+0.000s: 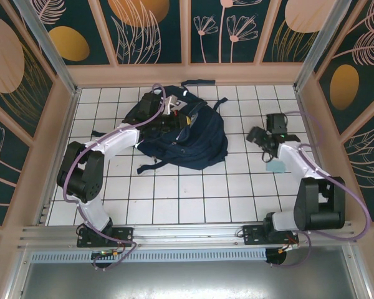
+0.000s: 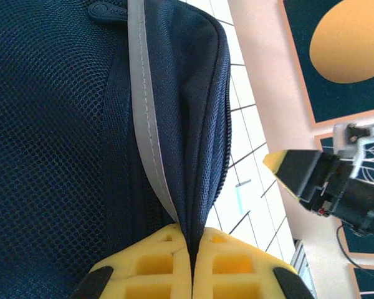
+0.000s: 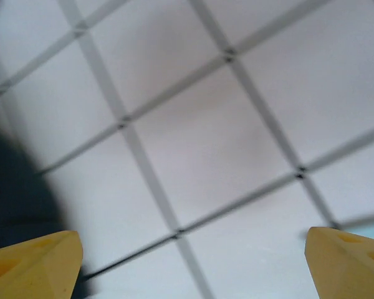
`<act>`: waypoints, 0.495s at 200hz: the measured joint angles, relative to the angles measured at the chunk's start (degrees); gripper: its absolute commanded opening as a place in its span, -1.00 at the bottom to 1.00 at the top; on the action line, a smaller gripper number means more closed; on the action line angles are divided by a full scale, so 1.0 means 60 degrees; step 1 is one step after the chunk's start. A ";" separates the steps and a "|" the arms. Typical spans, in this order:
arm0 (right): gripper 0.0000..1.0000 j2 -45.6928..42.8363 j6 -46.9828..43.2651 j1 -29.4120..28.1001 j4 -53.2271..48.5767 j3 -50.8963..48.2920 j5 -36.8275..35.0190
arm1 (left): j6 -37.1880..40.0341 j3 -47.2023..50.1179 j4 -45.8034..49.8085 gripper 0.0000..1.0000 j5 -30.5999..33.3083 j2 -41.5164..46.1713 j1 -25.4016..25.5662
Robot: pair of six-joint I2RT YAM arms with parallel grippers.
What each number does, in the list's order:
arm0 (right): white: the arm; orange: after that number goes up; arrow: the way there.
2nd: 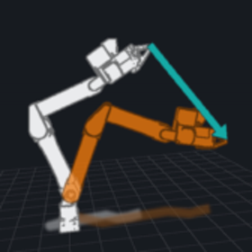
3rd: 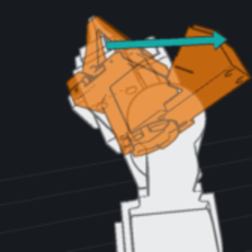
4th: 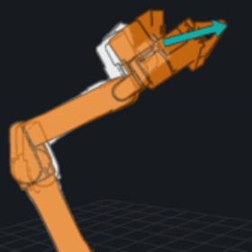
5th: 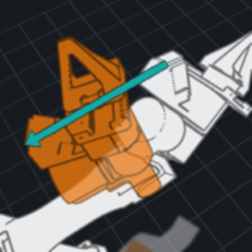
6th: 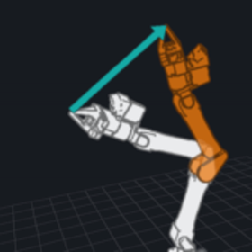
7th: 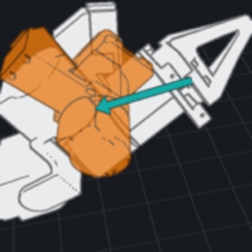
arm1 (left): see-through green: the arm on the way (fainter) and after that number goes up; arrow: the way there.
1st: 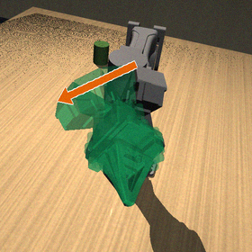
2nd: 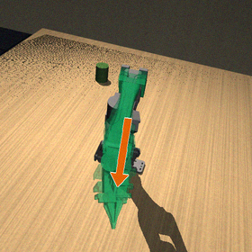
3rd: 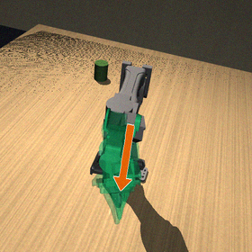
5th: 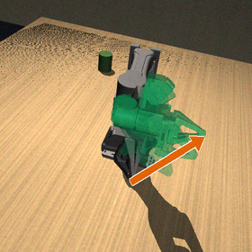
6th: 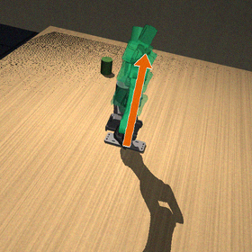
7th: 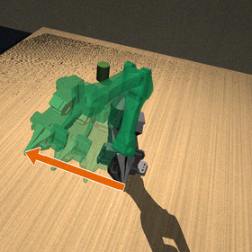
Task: Pack books, pencil case, and school supplies into a backpack
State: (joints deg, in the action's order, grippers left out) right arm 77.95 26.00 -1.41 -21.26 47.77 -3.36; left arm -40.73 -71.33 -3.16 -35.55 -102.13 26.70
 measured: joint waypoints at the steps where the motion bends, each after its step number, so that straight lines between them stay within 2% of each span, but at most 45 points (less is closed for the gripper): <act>1: 0.85 -0.0025 0.0004 0.0073 -0.0011 -0.0069 0.0000 | 0.0000 0.0000 0.0000 -1.00 0.0000 0.0000 0.0000; 19: 0.85 -0.0492 0.0306 0.1086 -0.0029 -0.0911 0.0069 | 0.0084 0.0000 0.0015 -1.00 -0.0004 0.0000 0.0000; 39: 0.87 -0.1133 0.0801 0.1770 -0.0029 -0.1719 0.0222 | 0.0168 0.0000 0.0033 -1.00 -0.0011 0.0000 0.0000; 62: 0.88 -0.1555 0.1275 0.2098 0.0073 -0.2390 0.0645 | 0.0270 0.0007 0.0044 -1.00 -0.0004 0.0000 0.0000; 99: 0.88 -0.1155 0.1927 0.2142 0.0729 -0.2798 0.1330 | 0.0321 0.0095 0.0055 -1.00 -0.0007 0.0000 0.0018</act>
State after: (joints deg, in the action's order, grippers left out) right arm 71.02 37.56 11.44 -16.88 30.98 4.62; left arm -38.81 -70.76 -2.83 -35.59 -102.13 26.81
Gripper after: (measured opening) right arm 0.940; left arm 0.057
